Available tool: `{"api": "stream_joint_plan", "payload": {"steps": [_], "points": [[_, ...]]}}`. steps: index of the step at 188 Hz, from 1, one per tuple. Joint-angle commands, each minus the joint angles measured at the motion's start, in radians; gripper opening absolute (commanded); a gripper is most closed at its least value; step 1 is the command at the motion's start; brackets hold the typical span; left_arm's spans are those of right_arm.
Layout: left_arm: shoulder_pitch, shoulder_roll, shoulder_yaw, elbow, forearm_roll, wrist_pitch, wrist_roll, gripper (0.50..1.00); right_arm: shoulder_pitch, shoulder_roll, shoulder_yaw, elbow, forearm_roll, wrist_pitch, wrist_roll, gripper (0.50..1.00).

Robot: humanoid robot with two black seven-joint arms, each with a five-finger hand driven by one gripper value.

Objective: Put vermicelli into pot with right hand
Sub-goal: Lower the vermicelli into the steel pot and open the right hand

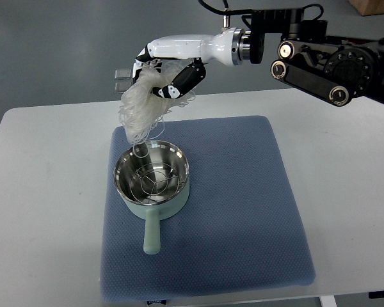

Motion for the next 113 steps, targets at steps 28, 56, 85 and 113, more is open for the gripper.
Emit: {"api": "stream_joint_plan", "payload": {"steps": [28, 56, 85, 113], "points": [[0.000, 0.000, 0.000, 0.000, 0.000, 0.000, 0.000, 1.000, -0.039, 0.119, -0.012, -0.014, -0.019, -0.008, -0.009, 0.500], [0.000, 0.000, 0.000, 0.000, 0.000, 0.000, 0.000, 1.000, -0.093, 0.134, -0.014, -0.025, -0.046, -0.011, -0.011, 0.500], [0.000, 0.000, 0.000, 0.000, 0.000, 0.000, 0.000, 1.000, -0.148, 0.139, -0.014, -0.042, -0.051, -0.011, -0.011, 0.500], [0.000, 0.000, 0.000, 0.000, -0.001, 0.000, 0.000, 1.000, -0.196, 0.125, -0.002, -0.042, -0.048, -0.014, -0.011, 0.500]]}}
